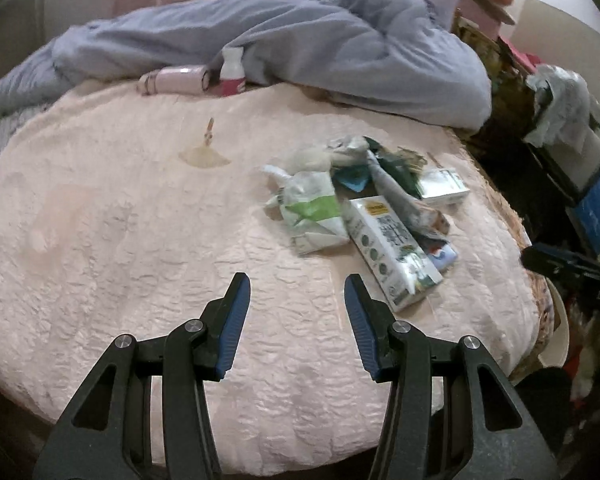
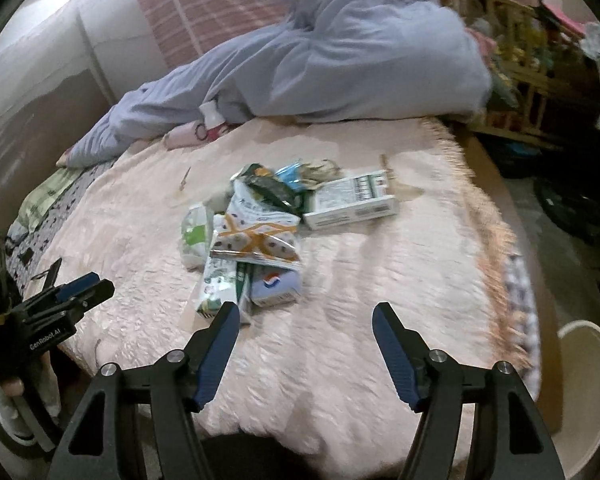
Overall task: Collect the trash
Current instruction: 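Return both grippers over the remaining trash on the bed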
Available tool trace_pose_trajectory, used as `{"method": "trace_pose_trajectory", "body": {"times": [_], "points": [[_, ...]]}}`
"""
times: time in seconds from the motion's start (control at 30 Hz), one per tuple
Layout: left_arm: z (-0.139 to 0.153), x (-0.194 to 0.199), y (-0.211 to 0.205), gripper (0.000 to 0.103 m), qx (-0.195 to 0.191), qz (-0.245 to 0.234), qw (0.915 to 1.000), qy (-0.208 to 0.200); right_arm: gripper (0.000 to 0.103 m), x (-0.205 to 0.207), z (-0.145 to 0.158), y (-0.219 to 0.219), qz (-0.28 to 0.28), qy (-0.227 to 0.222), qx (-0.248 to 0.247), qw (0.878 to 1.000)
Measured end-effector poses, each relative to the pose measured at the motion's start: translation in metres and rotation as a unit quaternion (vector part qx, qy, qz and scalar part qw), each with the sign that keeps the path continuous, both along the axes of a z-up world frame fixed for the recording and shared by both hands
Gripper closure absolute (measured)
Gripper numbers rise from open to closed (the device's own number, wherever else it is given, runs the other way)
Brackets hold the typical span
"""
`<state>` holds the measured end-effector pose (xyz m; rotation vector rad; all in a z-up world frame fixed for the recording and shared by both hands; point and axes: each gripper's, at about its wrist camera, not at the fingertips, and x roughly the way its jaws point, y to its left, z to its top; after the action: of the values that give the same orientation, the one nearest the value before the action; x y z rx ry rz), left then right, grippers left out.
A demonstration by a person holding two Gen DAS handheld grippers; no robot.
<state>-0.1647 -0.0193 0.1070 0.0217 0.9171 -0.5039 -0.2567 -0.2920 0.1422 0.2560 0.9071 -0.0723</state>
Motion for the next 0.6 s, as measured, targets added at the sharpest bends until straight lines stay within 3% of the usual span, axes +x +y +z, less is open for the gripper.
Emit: {"method": "trace_pose_trajectory", "body": {"times": [0.27,0.4,0.6], "points": [[-0.013,0.03,-0.013,0.055,-0.025,-0.004,0.9992,0.031,0.031,0.06,-0.027,0.01,0.033,0.028,0.037,0.998],[-0.021,0.046,-0.025,0.053,-0.036,-0.009,0.9981,0.049,0.023,0.091,-0.032,0.01,0.038,0.027,0.056,0.997],[-0.034,0.069,-0.04,0.051,-0.043,-0.003,0.997,0.065,0.023,0.132,-0.048,0.017,0.056,0.048,0.053,0.996]]}}
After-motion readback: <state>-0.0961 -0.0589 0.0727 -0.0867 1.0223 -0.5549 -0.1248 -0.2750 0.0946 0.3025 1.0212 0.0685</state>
